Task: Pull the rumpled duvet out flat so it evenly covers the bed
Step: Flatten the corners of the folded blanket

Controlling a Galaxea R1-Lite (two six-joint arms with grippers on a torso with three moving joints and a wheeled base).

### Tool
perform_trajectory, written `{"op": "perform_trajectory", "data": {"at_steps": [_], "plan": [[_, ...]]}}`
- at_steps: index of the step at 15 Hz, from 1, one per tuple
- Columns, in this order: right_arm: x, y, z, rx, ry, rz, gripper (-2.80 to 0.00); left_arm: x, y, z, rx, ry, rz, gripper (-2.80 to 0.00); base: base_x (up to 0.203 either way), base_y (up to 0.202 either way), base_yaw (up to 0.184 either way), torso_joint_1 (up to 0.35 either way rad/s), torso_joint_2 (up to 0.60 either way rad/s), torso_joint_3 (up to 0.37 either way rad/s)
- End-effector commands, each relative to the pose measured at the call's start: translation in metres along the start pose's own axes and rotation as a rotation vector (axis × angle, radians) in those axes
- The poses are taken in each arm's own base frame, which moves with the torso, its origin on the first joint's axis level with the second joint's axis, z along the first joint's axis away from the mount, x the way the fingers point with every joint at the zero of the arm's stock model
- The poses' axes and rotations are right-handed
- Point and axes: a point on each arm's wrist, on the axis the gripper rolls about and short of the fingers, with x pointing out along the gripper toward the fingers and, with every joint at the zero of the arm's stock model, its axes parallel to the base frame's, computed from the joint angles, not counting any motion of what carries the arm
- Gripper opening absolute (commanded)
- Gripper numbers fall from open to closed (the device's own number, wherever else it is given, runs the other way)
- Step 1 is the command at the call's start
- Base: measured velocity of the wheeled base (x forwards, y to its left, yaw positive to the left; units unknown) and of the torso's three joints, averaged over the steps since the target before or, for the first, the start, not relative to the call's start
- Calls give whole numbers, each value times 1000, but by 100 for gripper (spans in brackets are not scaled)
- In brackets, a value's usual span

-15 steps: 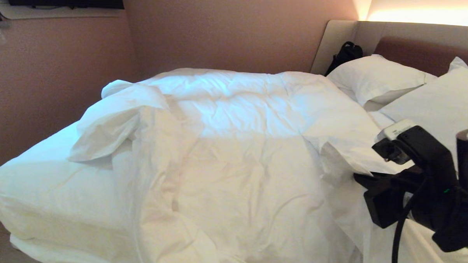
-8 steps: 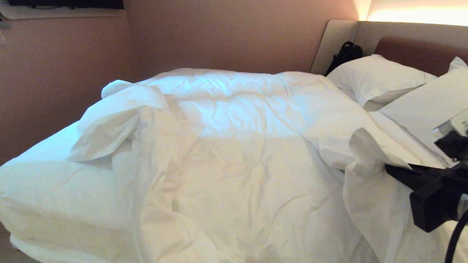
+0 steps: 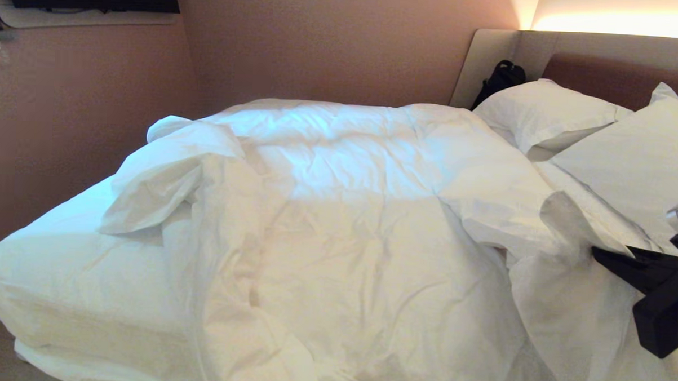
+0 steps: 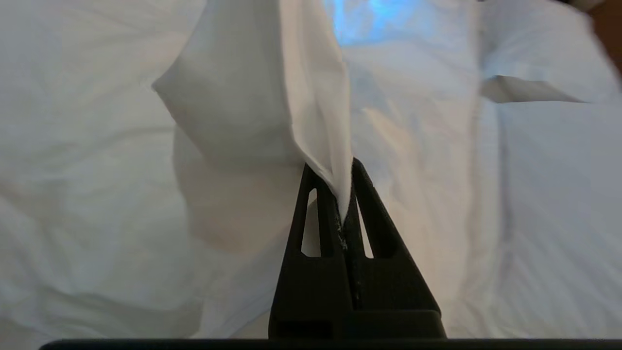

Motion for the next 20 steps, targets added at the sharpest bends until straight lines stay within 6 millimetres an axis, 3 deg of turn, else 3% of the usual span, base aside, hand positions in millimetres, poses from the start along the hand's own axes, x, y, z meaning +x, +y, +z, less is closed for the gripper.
{"op": "perform_trajectory", "data": {"at_steps": [1,7,9,12,20], "plan": [[-6,-4,-1,-33,2,-46,-280,0,0,0,0,0,0,-280,0,0,0,0,0,0],[-20,-14,-6,-40,5,-144,-280,0,0,0,0,0,0,-280,0,0,0,0,0,0],[-23,-15,-16,-18,36,-187,-280,0,0,0,0,0,1,-280,0,0,0,0,0,0],[-31,-14,-37,162,55,-241,-280,0,0,0,0,0,0,-280,0,0,0,0,0,0],[-44,-35,-50,422,64,-471,-280,0,0,0,0,0,0,-280,0,0,0,0,0,0]]}}
